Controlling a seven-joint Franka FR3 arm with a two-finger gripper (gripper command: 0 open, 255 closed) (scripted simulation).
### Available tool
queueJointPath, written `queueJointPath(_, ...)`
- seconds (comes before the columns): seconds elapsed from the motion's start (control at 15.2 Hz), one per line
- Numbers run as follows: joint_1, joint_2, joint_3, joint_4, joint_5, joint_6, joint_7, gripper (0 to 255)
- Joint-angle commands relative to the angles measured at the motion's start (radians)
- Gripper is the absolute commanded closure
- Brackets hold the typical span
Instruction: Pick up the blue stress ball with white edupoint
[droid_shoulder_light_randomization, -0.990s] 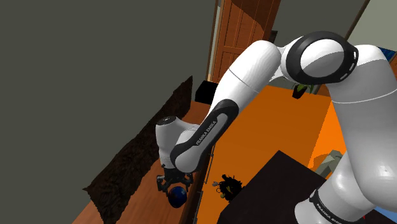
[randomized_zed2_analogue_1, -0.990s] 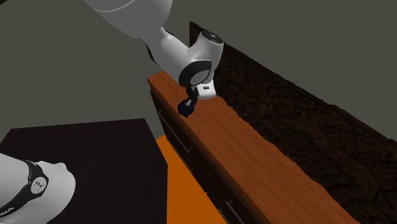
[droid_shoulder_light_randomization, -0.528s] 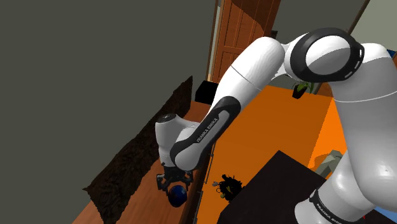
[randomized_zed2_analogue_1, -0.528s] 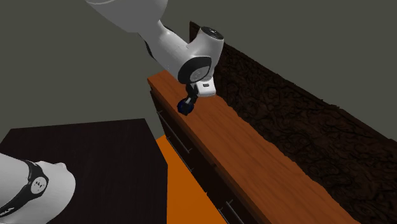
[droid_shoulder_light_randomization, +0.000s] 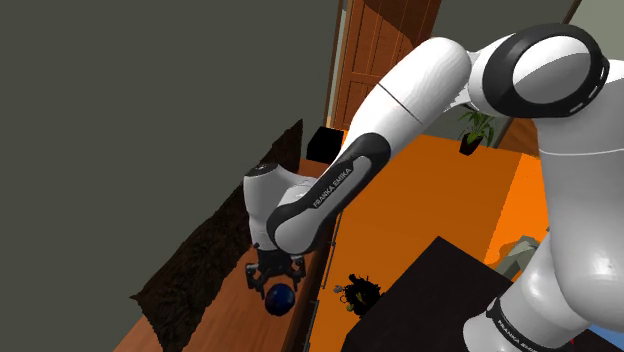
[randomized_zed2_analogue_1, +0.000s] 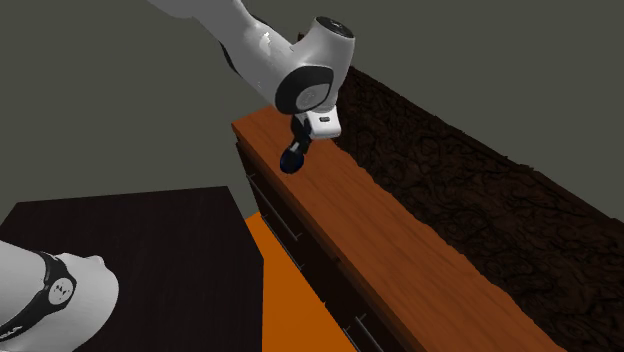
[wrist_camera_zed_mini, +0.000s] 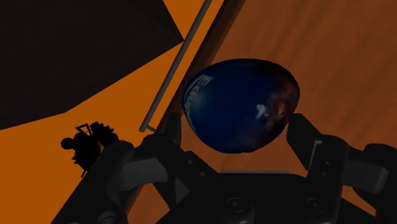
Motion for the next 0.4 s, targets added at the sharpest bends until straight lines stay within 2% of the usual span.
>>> queueJointPath(0.0, -0.007, -0.023, 0.01, 0.0, 0.011, -0.022, -0.004, 255)
queueJointPath(0.33, -0.018, -0.06, 0.024, -0.005, 0.028, -0.052, -0.012, 255)
